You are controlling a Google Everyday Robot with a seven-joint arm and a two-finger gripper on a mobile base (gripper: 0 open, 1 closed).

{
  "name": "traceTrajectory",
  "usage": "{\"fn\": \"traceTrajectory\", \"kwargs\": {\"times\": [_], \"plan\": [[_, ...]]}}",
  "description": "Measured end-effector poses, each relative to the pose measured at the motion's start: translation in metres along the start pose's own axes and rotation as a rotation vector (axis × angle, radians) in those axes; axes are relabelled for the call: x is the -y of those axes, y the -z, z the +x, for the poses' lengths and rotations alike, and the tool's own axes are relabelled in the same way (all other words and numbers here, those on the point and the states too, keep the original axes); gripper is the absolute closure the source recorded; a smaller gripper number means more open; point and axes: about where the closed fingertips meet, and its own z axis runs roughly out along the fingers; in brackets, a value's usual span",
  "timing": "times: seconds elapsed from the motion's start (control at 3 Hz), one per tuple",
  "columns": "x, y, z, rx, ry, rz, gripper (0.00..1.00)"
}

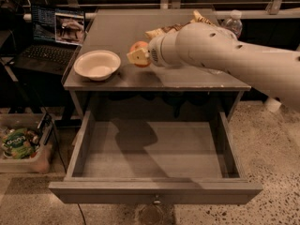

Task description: Pick orange from top drawer and place on counter

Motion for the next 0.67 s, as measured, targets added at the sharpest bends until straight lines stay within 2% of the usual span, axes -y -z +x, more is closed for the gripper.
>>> {"fn": "traceTrajectory", "kwargs": {"times": [0.33,0.67], "plan": [[-0.002,-0.014,0.009,-0.038,-0.004,0.009,1.00],[-0.005,-0.025,0.018,-0.083,0.012,-0.007,0.81]]}}
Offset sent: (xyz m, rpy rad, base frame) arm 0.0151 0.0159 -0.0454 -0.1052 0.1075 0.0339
